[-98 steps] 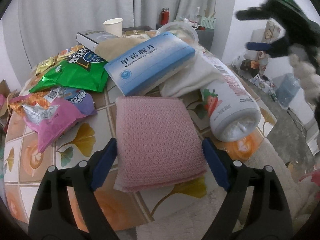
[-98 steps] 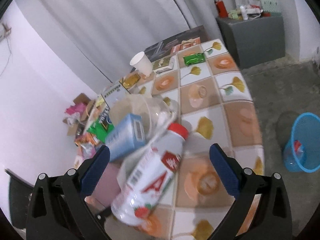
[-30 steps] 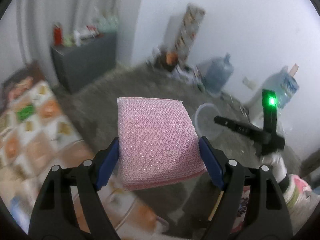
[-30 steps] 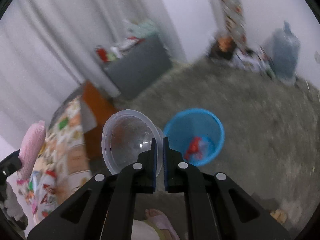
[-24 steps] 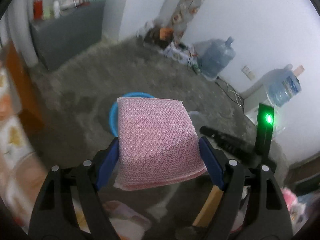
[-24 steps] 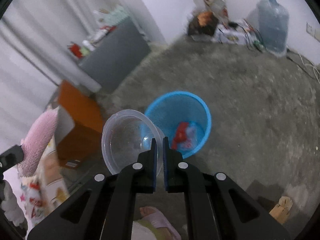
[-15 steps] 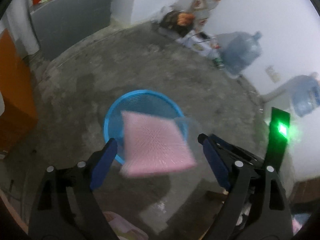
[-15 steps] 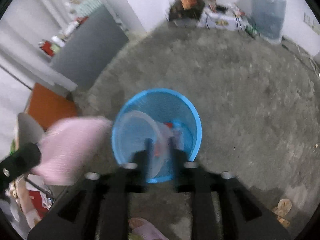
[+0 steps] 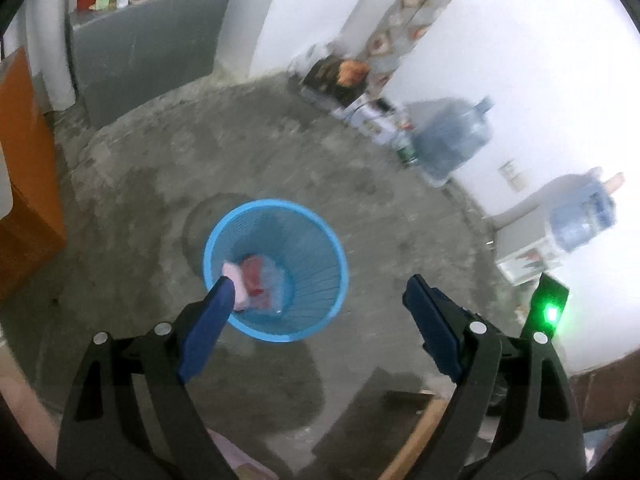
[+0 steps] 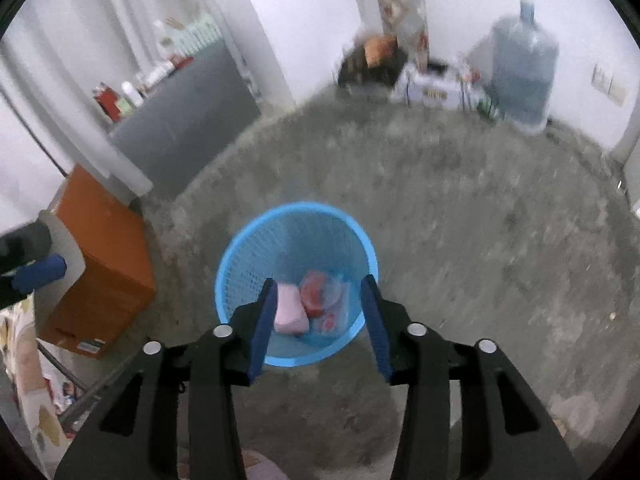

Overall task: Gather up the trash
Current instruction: 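Move both open tools back to the table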

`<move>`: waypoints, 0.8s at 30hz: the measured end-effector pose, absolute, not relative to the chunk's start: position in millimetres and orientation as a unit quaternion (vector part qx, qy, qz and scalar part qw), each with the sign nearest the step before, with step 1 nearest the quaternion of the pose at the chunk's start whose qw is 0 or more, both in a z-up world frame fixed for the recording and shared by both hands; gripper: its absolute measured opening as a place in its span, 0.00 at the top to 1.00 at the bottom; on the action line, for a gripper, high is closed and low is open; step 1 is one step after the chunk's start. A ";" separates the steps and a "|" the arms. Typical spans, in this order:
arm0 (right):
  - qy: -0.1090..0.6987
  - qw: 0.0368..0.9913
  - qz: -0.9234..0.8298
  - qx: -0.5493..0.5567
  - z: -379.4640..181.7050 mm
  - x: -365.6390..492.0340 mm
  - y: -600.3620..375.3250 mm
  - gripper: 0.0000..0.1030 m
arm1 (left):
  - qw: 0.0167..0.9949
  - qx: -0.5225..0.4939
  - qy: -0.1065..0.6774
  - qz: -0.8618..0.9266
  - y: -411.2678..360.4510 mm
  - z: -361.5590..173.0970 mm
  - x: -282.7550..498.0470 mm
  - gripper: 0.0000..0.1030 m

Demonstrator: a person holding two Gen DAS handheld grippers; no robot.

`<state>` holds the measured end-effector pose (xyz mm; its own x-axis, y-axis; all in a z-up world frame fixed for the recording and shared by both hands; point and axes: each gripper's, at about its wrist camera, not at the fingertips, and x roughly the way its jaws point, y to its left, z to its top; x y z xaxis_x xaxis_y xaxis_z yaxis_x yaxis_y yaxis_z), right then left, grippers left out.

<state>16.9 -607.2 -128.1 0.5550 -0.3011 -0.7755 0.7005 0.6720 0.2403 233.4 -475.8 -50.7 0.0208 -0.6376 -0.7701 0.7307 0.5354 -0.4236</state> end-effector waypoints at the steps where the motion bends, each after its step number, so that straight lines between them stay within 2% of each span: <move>1: 0.352 0.846 -0.302 0.263 -115.8 11.1 -599.0 0.47 | 0.712 0.038 0.503 -0.488 -465.1 -40.9 229.5 0.19; 2: 0.339 0.854 -0.304 0.251 -103.7 6.2 -590.5 0.44 | 0.712 0.033 0.494 -0.498 -451.1 -28.7 225.1 0.19; 7: 0.253 0.899 -0.308 0.182 -31.4 -22.9 -534.1 0.09 | 0.723 0.014 0.456 -0.518 -375.4 22.8 204.6 0.19; 8: 0.232 0.907 -0.306 0.170 -16.1 -29.8 -520.6 0.06 | 0.730 0.002 0.446 -0.517 -349.0 36.1 200.4 0.19; 17: 0.194 0.944 -0.204 0.172 42.6 -47.8 -436.0 0.06 | 0.800 -0.065 0.378 -0.461 -166.5 97.6 177.1 0.14; 24: 0.235 0.944 -0.081 0.216 61.1 -22.9 -368.9 0.06 | 0.867 -0.139 0.327 -0.349 -14.3 121.1 154.5 0.14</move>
<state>-22.9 -368.9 61.1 0.8767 -0.0513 -0.4783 0.2537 0.8940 0.3692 154.5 -14.3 121.1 0.5430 -0.6966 -0.4690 0.5145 0.7173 -0.4698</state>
